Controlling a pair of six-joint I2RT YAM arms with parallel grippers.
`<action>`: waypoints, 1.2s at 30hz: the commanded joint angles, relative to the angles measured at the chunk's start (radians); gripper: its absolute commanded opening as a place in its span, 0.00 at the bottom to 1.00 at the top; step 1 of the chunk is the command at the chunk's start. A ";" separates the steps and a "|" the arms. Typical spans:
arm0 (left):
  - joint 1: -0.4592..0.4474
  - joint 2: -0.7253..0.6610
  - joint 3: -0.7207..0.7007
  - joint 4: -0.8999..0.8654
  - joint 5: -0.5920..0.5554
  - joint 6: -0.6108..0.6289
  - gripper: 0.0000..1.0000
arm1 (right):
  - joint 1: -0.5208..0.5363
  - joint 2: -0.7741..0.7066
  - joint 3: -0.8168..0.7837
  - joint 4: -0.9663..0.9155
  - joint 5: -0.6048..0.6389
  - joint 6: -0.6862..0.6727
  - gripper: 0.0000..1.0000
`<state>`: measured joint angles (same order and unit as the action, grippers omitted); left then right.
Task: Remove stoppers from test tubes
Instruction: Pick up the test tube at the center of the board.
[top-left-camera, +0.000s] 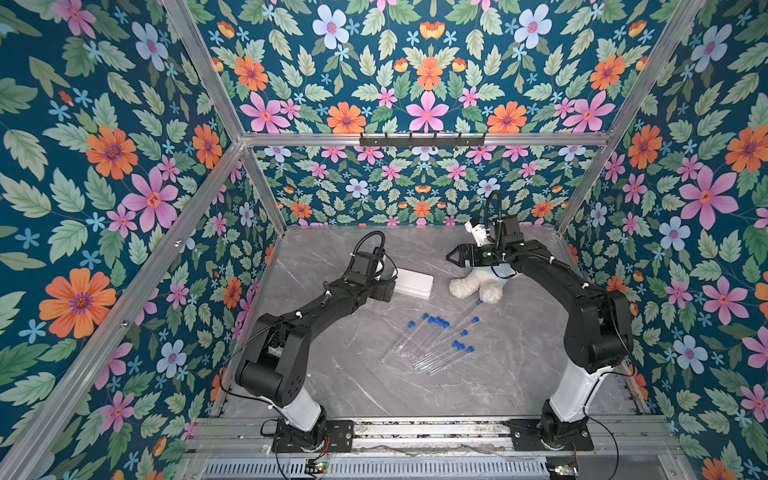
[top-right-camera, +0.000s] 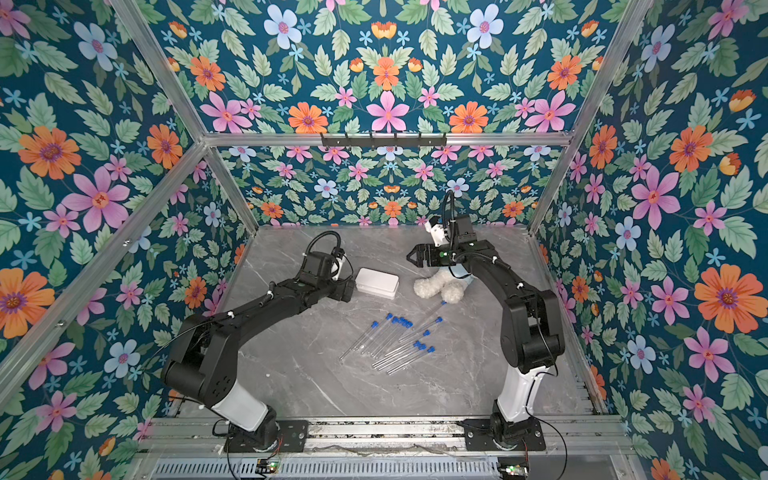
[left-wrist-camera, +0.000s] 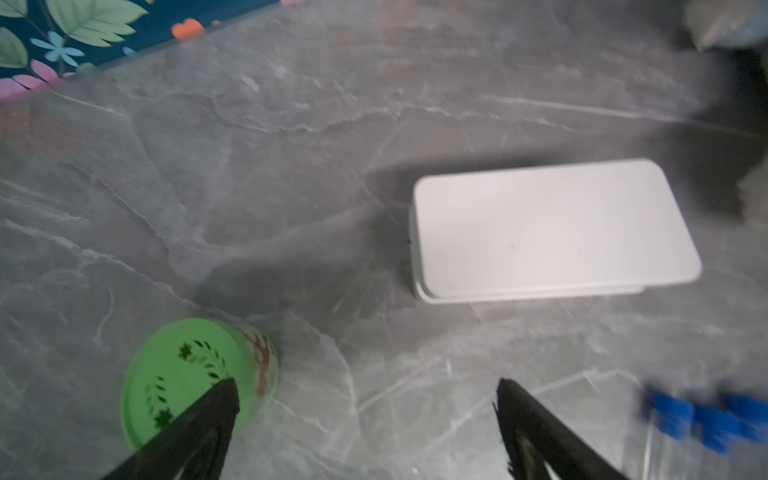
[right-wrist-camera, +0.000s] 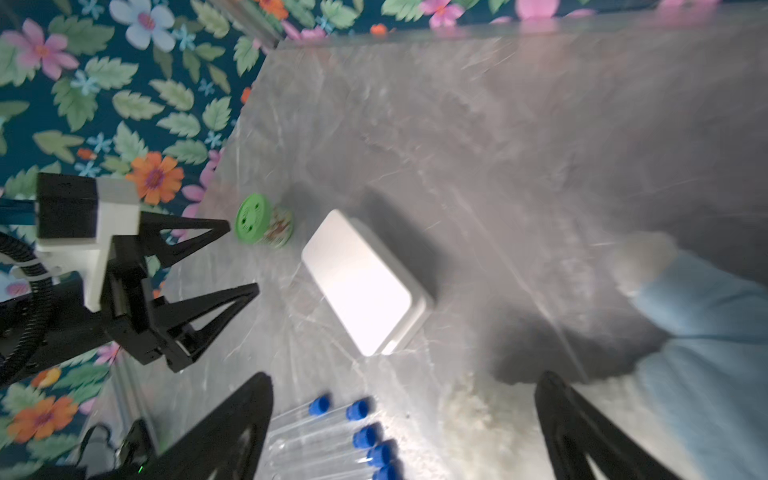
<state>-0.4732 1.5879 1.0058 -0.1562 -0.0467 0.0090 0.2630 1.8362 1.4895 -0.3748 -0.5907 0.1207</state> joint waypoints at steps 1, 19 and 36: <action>-0.026 -0.049 -0.029 -0.133 -0.027 -0.019 0.97 | 0.033 0.000 -0.013 -0.076 -0.093 -0.029 0.99; -0.184 -0.143 -0.192 -0.183 0.029 -0.109 0.82 | 0.115 -0.043 -0.209 -0.004 -0.170 0.011 0.97; -0.241 -0.038 -0.173 -0.146 0.008 -0.083 0.67 | 0.114 -0.038 -0.257 0.058 -0.182 0.030 0.95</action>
<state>-0.7067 1.5417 0.8253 -0.3069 -0.0242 -0.0841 0.3767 1.8118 1.2396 -0.3389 -0.7559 0.1547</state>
